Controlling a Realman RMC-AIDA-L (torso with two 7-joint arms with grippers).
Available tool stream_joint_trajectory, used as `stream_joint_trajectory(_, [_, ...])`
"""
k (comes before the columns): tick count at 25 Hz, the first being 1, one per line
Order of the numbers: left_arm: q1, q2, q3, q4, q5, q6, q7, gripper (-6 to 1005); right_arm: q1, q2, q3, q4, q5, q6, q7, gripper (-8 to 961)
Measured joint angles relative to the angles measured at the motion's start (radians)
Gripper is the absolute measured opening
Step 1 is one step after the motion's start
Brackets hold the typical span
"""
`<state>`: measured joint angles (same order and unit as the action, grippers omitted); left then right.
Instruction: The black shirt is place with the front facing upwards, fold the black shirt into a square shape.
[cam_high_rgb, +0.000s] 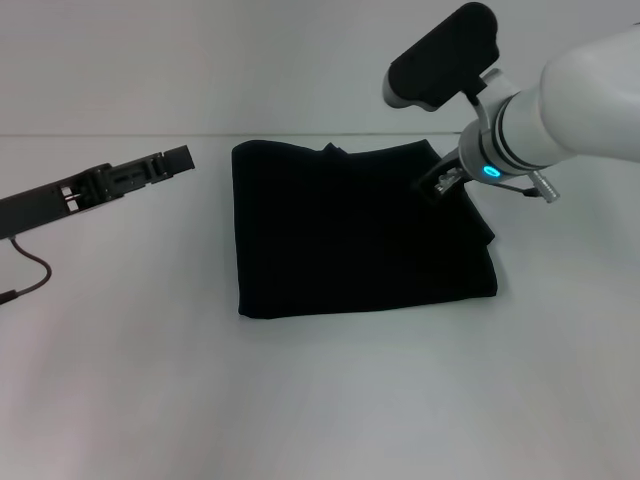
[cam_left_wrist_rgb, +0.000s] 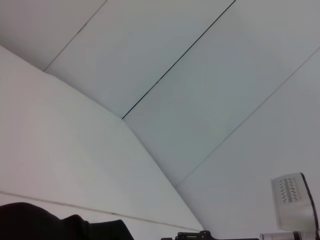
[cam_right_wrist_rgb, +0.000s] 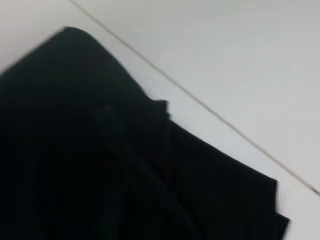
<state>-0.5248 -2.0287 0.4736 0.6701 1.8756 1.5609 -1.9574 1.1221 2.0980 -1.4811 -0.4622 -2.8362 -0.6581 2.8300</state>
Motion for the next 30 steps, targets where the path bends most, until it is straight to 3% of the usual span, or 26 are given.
stream_joint_trajectory(5, [-0.002,0.001,-0.001,-0.002,-0.013,0.0,0.002,703,-0.028,-0.012,0.041,-0.002,-0.05,-0.005,0.073,803])
stream_joint_trajectory(13, [-0.003,0.001,-0.001,-0.015,-0.052,0.001,0.004,704,-0.118,-0.05,0.22,-0.057,-0.088,-0.043,0.076,804])
stream_joint_trajectory(16, [-0.005,0.003,-0.001,-0.019,-0.069,0.001,0.0,704,-0.146,-0.066,0.298,-0.129,-0.084,-0.085,0.057,805])
stream_joint_trajectory(19, [-0.007,0.015,-0.001,-0.021,-0.076,0.004,-0.046,704,-0.16,-0.085,0.439,-0.201,-0.047,-0.182,-0.012,805])
stream_joint_trajectory(20, [-0.008,0.018,0.001,-0.023,-0.075,0.006,-0.066,704,-0.178,-0.103,0.556,-0.243,0.053,-0.267,-0.106,805])
stream_joint_trajectory(21, [-0.009,0.023,0.003,-0.024,-0.073,0.008,-0.09,704,-0.178,-0.103,0.556,-0.243,0.053,-0.267,-0.106,805])
stream_joint_trajectory(26, [0.0,0.048,0.034,-0.026,-0.057,0.024,-0.283,704,-0.271,-0.184,0.805,-0.256,0.509,-0.525,-0.34,806])
stream_joint_trajectory(30, [-0.004,0.062,0.045,-0.027,0.022,0.06,-0.408,704,-0.377,-0.234,0.906,-0.231,0.81,-0.704,-0.433,806])
